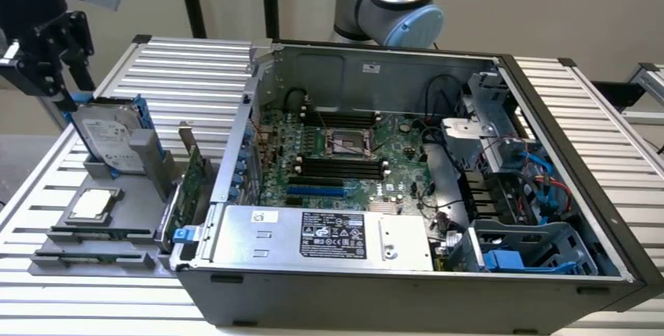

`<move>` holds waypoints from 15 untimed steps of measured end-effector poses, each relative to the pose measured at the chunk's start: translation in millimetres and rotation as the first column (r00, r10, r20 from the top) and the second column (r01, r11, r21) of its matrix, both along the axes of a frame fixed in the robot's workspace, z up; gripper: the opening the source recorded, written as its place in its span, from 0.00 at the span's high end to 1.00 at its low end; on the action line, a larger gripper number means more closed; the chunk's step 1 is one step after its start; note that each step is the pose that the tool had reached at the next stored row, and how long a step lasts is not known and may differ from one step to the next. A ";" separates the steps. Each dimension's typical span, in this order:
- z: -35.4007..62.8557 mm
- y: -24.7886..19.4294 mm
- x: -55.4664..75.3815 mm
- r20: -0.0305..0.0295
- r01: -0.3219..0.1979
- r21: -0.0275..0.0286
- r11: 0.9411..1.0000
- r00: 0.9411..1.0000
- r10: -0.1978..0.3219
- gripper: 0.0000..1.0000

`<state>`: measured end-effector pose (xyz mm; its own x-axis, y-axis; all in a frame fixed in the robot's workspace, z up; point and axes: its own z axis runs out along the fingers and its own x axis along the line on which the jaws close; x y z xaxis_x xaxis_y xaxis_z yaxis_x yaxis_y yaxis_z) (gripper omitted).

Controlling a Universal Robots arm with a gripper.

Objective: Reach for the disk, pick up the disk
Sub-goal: 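Pick up the disk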

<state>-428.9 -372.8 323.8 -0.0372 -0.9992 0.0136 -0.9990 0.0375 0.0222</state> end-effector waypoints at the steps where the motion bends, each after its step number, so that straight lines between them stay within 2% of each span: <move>1: -1.5 0.0 0.0 0.000 -0.001 -0.001 1.000 1.000 0.001 0.46; 8: -12.5 0.0 0.0 0.003 -0.003 -0.006 1.000 1.000 0.003 0.46; 11: -16.8 0.0 0.0 0.009 -0.004 -0.007 1.000 1.000 0.004 0.46; 15: -20.7 0.1 0.0 0.021 -0.009 -0.008 1.000 1.000 0.009 0.46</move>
